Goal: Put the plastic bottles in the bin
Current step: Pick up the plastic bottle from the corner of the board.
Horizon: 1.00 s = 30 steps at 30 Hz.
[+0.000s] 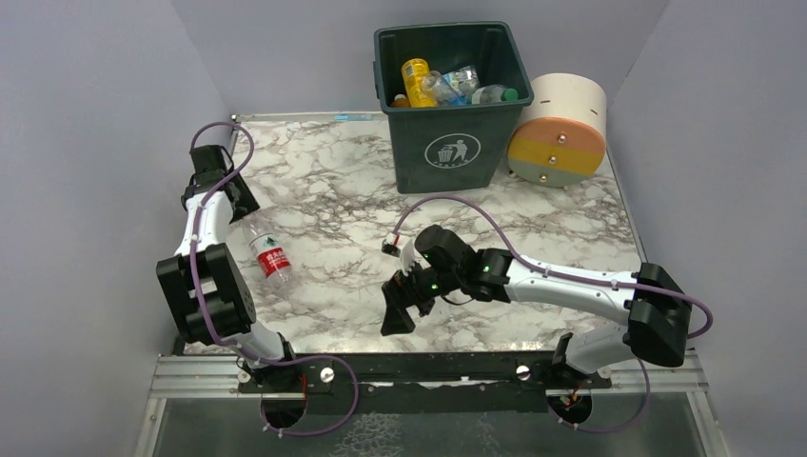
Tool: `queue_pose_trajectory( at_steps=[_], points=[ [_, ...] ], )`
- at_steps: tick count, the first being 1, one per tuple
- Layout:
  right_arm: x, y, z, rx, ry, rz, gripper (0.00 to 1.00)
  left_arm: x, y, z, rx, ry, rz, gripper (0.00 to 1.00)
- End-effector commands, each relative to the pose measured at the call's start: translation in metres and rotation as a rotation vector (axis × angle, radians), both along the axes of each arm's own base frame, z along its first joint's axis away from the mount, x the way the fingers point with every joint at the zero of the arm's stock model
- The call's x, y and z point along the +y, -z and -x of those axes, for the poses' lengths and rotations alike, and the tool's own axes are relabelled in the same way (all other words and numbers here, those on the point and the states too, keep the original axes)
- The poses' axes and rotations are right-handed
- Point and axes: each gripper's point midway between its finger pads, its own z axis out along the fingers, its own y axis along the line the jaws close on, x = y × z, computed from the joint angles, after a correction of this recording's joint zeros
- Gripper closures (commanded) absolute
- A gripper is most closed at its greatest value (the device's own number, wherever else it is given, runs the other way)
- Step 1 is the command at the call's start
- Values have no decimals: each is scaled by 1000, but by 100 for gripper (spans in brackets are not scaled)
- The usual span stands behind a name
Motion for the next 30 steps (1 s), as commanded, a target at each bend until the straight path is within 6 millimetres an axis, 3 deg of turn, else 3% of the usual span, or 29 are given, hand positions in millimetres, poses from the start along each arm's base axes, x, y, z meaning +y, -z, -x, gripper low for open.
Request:
queue_pose_trajectory(
  at_steps=[1, 6, 16, 23, 30],
  points=[
    [10, -10, -8, -21, 27, -32, 1, -22, -29, -17, -108, 64, 81, 71],
    [15, -14, -14, -35, 51, -41, 1, -41, -45, -26, -157, 125, 130, 71],
    [27, -35, -31, -70, 124, -76, 1, -95, -99, -36, -294, 261, 199, 71],
    [31, -47, -42, -75, 204, -106, 1, -138, -133, -33, -381, 358, 248, 71],
    [31, -54, -61, -124, 293, -91, 1, -167, -158, -22, -452, 431, 304, 70]
  ],
)
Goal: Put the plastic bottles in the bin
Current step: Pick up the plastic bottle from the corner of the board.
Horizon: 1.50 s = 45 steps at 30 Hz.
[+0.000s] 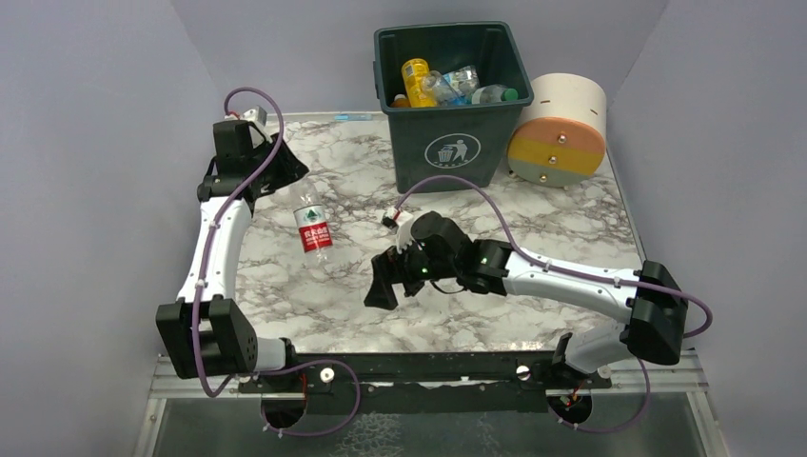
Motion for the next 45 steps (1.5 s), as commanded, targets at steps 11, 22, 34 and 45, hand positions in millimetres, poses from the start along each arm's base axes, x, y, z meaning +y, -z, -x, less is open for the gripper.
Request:
queue_pose_trajectory(
  at_steps=[11, 22, 34, 45],
  points=[
    [17, -53, -46, -158, 175, -84, 1, -49, -68, 25, -182, 125, 143, 70],
    [41, -68, -71, -211, 203, -121, 0, -70, -88, 43, -229, 155, 185, 70],
    [68, -81, -90, -225, 201, -172, 1, -90, -102, 50, -257, 196, 236, 70],
    [70, -86, -96, -227, 197, -196, 18, -101, -101, 52, -267, 207, 246, 70]
  ],
)
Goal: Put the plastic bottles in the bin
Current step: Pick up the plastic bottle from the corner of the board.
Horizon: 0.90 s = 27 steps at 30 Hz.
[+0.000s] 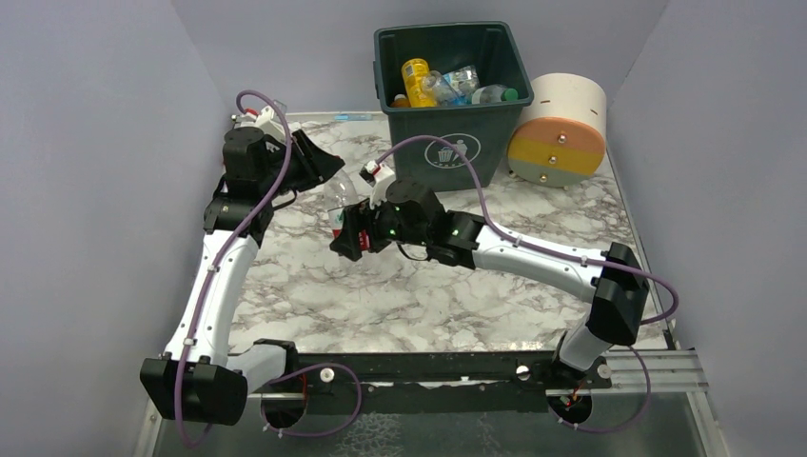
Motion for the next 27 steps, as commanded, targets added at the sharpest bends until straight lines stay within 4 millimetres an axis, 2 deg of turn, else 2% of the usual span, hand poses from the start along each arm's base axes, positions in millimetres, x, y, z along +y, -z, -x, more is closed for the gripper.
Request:
queue_pose_trajectory(
  at_steps=[1, 5, 9, 15, 16, 17, 22, 27],
  points=[
    [6, -18, -5, -34, -9, -54, 21, -5, -12, 2, -53, 9, 17, 70],
    [5, -15, -5, -30, -12, -47, 30, -7, -11, 2, -56, 13, 19, 70],
    [3, -16, -4, -29, -12, -54, 36, -8, -13, 2, -59, 16, 20, 61],
    [-1, -16, -3, -28, -11, -55, 42, -8, -18, 1, -72, 17, 17, 32],
    [-2, -16, -3, -28, -11, -55, 42, -7, -18, 1, -72, 15, 18, 11],
    [-3, -15, -2, -27, -10, -53, 42, -8, -19, 1, -71, 15, 20, 2],
    [-10, -13, -1, -21, -3, -49, 43, -8, -28, 0, -82, 11, 32, 1],
    [-18, -10, 4, -9, 1, -44, 43, -8, -47, 0, -134, 20, 19, 1]
  ],
)
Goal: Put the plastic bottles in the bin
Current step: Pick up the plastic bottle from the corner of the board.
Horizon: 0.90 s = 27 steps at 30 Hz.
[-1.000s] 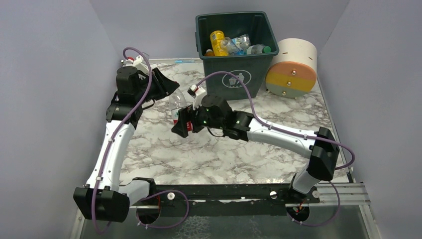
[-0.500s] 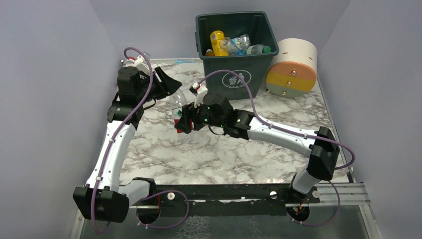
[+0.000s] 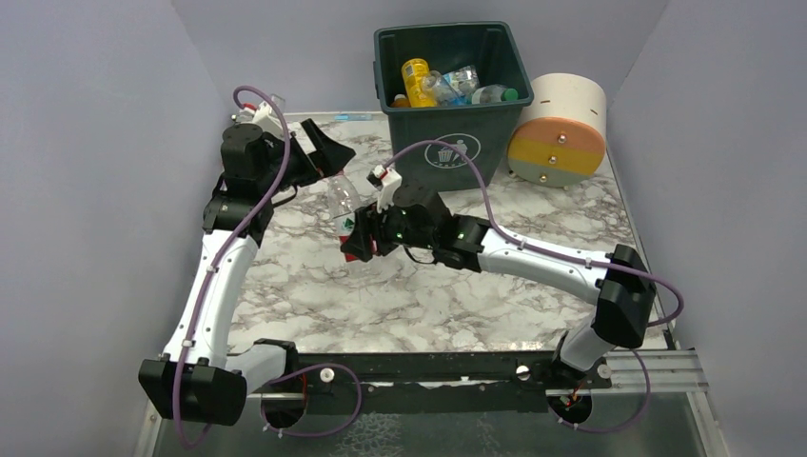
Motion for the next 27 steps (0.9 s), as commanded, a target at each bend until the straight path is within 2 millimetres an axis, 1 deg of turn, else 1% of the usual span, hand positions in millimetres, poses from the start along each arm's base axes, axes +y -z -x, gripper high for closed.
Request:
queue_pose_trajectory(
  at_steps=[1, 4, 8, 12, 16, 18, 20, 22, 26, 27],
  points=[
    [-9, -23, 5, -18, -5, -58, 43, -1, -39, 3, -111, 14, -6, 1],
    [-16, -21, 10, -9, -7, -50, 43, 0, -42, 9, -130, 18, -18, 1],
    [-25, -15, 20, 12, -29, -31, 43, -2, -38, 19, -142, 38, -19, 1],
    [-33, -12, 33, 45, -70, -9, 43, -4, -30, 32, -146, 68, -14, 1],
    [-42, -10, 45, 87, -88, 5, 43, -5, -27, 44, -141, 81, -12, 1],
    [-46, -13, 50, 99, -95, 3, 43, -8, -26, 55, -123, 109, 2, 1],
    [-52, -18, 53, 104, -88, -9, 43, -10, -21, 67, -99, 119, 33, 1],
    [-58, -23, 54, 100, -69, -31, 43, -11, -18, 79, -110, 128, 48, 1],
    [-70, -27, 57, 104, -33, -57, 43, -11, -5, 93, -109, 131, 71, 1],
    [-73, -30, 57, 100, -22, -68, 43, -12, -2, 95, -106, 133, 78, 1]
  ],
)
